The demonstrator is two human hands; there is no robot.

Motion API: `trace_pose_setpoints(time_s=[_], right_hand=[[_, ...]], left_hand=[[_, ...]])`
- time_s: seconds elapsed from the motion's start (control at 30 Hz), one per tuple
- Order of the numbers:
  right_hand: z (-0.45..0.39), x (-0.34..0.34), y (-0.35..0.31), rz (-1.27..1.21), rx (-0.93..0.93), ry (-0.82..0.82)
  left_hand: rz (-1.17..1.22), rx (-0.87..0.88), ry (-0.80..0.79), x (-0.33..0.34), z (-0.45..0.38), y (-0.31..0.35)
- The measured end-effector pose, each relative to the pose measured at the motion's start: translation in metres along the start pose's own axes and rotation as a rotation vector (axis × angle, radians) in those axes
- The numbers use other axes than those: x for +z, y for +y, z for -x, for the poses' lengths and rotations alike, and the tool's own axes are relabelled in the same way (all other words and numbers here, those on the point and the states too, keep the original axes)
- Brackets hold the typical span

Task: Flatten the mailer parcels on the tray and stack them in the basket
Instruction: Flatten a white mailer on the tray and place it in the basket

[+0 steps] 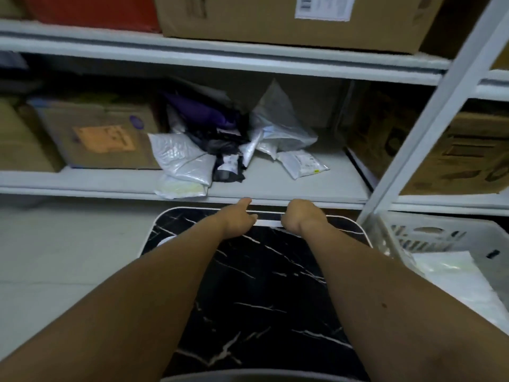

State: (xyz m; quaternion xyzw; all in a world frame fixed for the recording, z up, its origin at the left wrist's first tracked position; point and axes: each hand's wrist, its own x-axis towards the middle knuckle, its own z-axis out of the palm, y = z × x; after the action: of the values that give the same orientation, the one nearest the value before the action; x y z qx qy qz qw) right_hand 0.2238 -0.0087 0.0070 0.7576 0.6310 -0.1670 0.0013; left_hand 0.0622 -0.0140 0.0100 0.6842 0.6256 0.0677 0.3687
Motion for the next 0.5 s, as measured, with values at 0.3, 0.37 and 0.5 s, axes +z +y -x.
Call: trace_pose_setpoints(time_s=[0.3,0.37,0.5], right_hand=[[-0.045,0.023,-0.152,-0.079,-0.326,0.279],[-0.057,0.02,-0.178,-0.096,-0.366,0.385],[-0.082,0.004,-0.216,-0.119,-0.402,0.562]], left_hand=[[0.11,-0.156,0.245,-0.075,-0.014,-0.097],[0.119,-0.173,0.29,-0.083,-0.024,-0.111],[0.155,-0.172,0.38,-0.092,-0.046,-0.134]])
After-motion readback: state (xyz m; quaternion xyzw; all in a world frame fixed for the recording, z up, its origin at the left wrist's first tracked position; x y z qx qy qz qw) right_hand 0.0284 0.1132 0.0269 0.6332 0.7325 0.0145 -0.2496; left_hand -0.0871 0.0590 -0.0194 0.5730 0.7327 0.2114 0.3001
